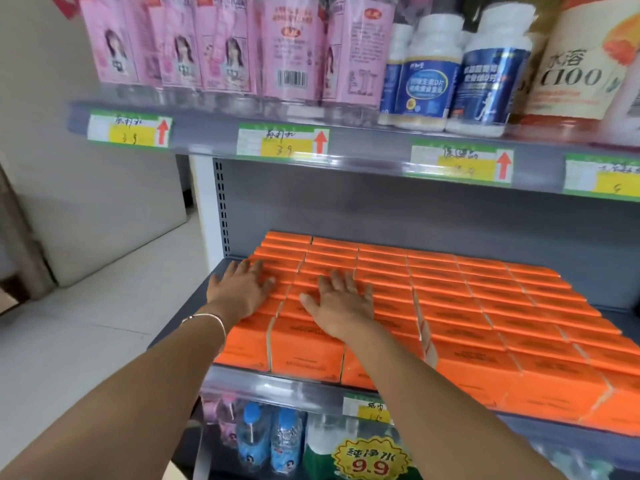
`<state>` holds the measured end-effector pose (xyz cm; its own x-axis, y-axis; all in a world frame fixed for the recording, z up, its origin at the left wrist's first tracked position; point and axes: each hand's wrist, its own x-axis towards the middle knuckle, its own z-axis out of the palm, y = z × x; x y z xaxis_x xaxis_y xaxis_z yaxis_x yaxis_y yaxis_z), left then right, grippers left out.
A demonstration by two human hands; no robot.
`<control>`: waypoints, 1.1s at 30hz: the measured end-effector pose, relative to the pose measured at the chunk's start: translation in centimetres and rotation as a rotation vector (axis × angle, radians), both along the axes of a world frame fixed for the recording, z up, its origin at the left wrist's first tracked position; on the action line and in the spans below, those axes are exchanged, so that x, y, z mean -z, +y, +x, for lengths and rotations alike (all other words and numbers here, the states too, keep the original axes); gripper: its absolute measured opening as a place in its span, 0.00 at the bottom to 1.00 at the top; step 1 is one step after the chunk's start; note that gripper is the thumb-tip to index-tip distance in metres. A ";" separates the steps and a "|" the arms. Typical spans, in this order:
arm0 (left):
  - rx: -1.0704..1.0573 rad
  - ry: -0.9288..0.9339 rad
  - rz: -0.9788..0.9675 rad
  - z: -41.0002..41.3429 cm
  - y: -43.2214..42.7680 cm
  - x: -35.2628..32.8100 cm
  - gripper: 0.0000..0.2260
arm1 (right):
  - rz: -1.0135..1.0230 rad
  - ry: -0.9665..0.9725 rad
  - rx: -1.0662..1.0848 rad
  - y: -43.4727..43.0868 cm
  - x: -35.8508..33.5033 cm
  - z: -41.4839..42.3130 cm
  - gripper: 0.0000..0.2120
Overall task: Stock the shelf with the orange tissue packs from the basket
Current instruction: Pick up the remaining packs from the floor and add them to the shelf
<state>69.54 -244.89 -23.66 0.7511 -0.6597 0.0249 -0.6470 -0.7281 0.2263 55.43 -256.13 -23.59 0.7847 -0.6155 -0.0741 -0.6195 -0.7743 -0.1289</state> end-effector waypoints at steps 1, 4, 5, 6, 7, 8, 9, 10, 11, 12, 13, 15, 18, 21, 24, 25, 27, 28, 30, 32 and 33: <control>-0.004 0.044 0.002 0.8 0.1 0.2 0.27 | -0.001 0.000 0.004 0.0 0.3 0.5 0.33; -0.018 0.188 0.001 2.2 0.3 1.1 0.29 | 0.001 0.011 0.009 0.1 1.3 1.7 0.34; -0.014 0.225 -0.009 2.5 0.2 1.3 0.29 | 0.002 0.015 0.009 0.1 1.5 2.0 0.34; -0.005 0.257 -0.026 2.8 0.0 1.4 0.30 | 0.003 0.018 0.008 0.0 1.6 2.2 0.35; 0.009 0.285 -0.045 3.0 -0.1 1.3 0.30 | 0.005 0.020 0.007 0.0 1.7 2.3 0.35; 0.021 0.312 -0.057 3.2 -0.1 1.1 0.30 | 0.007 0.023 0.003 -0.1 1.7 2.4 0.35; 0.031 0.339 -0.064 3.4 0.0 1.0 0.30 | 0.007 0.029 -0.002 -0.1 1.8 2.4 0.35; 0.043 0.362 -0.070 3.8 0.2 0.9 0.29 | 0.005 0.033 -0.006 -0.2 1.8 2.4 0.35; 0.058 0.382 -0.077 4.3 0.6 1.0 0.29 | 0.002 0.035 -0.009 -0.2 1.8 2.3 0.35; 0.077 0.398 -0.083 4.6 1.0 1.1 0.30 | 0.001 0.036 -0.009 -0.2 1.8 2.2 0.35; 0.098 0.417 -0.098 4.8 1.4 1.3 0.30 | 0.000 0.038 -0.008 -0.3 1.8 2.2 0.35; 0.131 0.481 -0.167 4.9 1.8 1.7 0.29 | -0.005 0.042 -0.009 -0.2 1.9 2.2 0.35; 0.121 0.570 -0.320 4.6 1.4 2.0 0.28 | -0.010 0.041 -0.021 -0.3 1.9 1.9 0.35; 0.121 0.616 -0.387 4.3 0.8 2.0 0.27 | -0.011 0.049 -0.039 -0.6 1.9 1.4 0.35; 0.121 0.640 -0.407 4.0 0.6 2.2 0.27 | -0.001 0.047 -0.054 -1.0 1.8 1.0 0.34; 0.124 0.643 -0.413 3.9 0.5 2.2 0.27 | -0.003 0.046 -0.057 -1.0 1.8 0.9 0.34; 0.122 0.657 -0.413 3.9 0.4 2.3 0.28 | -0.006 0.048 -0.061 -1.0 1.8 0.8 0.34; 0.111 0.675 -0.406 4.0 0.5 2.2 0.28 | -0.002 0.051 -0.063 -1.0 1.7 0.8 0.34; 0.099 0.675 -0.406 4.2 0.7 1.8 0.28 | 0.007 0.065 -0.062 -1.2 1.5 0.8 0.34; 0.092 0.639 -0.444 5.5 0.5 2.0 0.29 | -0.003 0.066 -0.044 -1.4 1.1 1.0 0.35; 0.089 0.626 -0.448 6.3 0.0 2.5 0.30 | -0.005 0.055 -0.030 -1.5 0.9 1.2 0.35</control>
<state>75.87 -244.84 -26.15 0.6579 -0.7453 -0.1081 -0.3532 -0.4321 0.8298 56.64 -257.66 -24.49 0.7974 -0.5924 -0.1147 -0.6023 -0.7930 -0.0915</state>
